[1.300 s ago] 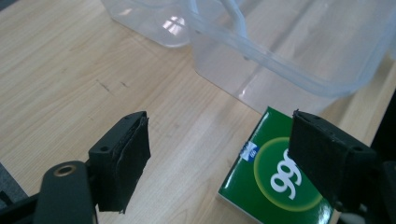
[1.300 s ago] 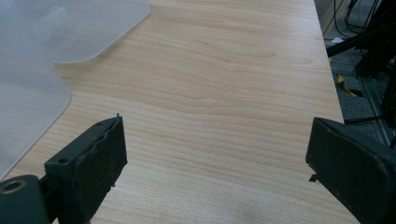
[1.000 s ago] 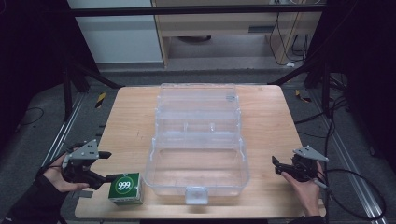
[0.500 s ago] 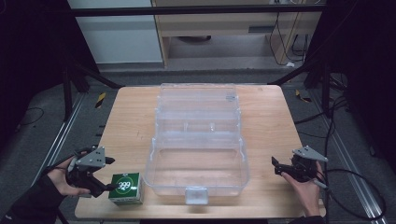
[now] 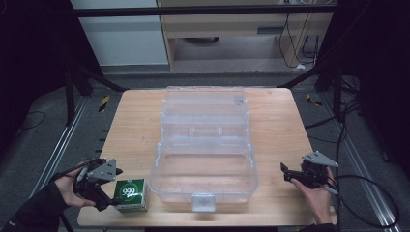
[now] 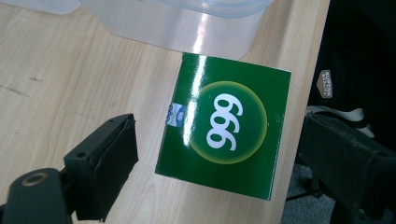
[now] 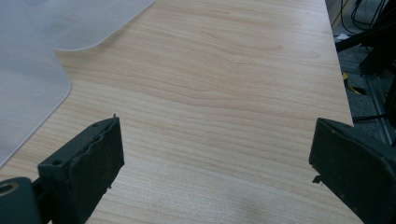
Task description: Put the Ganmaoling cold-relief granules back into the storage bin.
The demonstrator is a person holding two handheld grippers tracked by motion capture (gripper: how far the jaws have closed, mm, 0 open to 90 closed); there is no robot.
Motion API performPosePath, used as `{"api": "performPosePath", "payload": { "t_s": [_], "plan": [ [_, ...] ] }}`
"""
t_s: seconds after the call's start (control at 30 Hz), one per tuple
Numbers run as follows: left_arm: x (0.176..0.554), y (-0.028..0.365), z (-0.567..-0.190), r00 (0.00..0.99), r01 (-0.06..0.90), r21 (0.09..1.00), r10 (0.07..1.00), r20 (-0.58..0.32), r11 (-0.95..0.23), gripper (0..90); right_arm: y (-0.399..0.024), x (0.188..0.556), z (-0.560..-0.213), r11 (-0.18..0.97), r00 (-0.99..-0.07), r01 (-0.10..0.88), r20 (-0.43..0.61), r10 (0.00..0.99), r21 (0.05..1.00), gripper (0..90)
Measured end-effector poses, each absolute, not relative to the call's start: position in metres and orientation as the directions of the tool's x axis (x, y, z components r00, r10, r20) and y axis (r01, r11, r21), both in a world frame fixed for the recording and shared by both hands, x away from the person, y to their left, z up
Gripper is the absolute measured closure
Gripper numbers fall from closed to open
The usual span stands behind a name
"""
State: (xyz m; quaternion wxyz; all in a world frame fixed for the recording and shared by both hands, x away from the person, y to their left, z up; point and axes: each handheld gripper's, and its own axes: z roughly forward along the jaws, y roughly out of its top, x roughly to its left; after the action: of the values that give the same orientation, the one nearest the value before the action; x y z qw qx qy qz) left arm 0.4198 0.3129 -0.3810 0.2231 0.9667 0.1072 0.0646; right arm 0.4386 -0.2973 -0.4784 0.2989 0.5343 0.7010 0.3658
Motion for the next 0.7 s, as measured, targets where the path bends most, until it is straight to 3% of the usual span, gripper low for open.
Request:
{"api": "performPosePath", "payload": {
  "t_s": [0.7],
  "plan": [
    [0.425,0.302,-0.403,0.977,0.154,0.392,0.199,0.076,-0.907,7.3,-0.296,0.440,-0.481,0.179,-0.267,0.544,-0.033,0.963,0.819,2.0]
  ]
}}
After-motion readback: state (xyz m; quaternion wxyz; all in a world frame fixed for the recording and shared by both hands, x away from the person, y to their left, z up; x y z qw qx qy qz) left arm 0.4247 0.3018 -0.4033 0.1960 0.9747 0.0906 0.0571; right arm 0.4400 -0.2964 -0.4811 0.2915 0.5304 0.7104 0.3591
